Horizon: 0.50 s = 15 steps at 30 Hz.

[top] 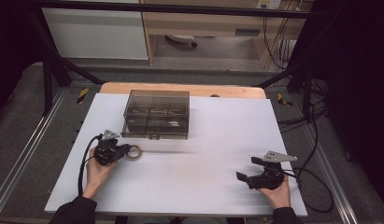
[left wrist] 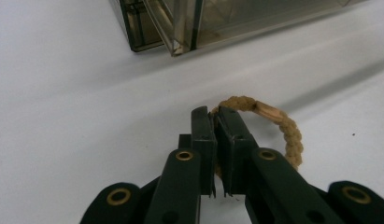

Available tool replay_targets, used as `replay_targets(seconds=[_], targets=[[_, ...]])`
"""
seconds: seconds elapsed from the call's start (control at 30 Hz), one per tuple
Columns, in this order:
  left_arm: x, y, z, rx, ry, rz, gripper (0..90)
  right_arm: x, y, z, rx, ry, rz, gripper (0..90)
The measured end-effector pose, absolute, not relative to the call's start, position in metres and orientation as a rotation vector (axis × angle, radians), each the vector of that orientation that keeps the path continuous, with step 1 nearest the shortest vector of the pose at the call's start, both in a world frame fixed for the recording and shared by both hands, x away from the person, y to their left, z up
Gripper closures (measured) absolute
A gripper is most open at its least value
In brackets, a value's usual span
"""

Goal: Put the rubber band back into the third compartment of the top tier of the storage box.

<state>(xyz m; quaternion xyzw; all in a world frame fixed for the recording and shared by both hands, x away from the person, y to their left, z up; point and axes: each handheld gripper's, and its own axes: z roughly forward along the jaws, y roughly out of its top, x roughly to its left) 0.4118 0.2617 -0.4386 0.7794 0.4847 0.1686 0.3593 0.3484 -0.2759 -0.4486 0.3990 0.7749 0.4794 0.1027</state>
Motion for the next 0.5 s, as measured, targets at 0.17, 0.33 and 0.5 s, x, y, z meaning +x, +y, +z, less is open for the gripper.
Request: replay_targets(seconds=[0.17, 0.33, 0.5], targets=[[0.408, 0.262, -0.436, 2.006, 1.24, 0.427, 85.4, 0.348, -0.276, -0.449, 1.178, 2.285, 1.416, 0.7], [0.403, 0.263, -0.434, 2.007, 1.224, 0.423, 85.4, 0.348, -0.276, -0.449, 1.178, 2.287, 1.415, 0.7], [0.399, 0.262, -0.431, 2.006, 1.21, 0.416, 85.4, 0.348, -0.276, -0.449, 1.179, 2.288, 1.415, 0.7]])
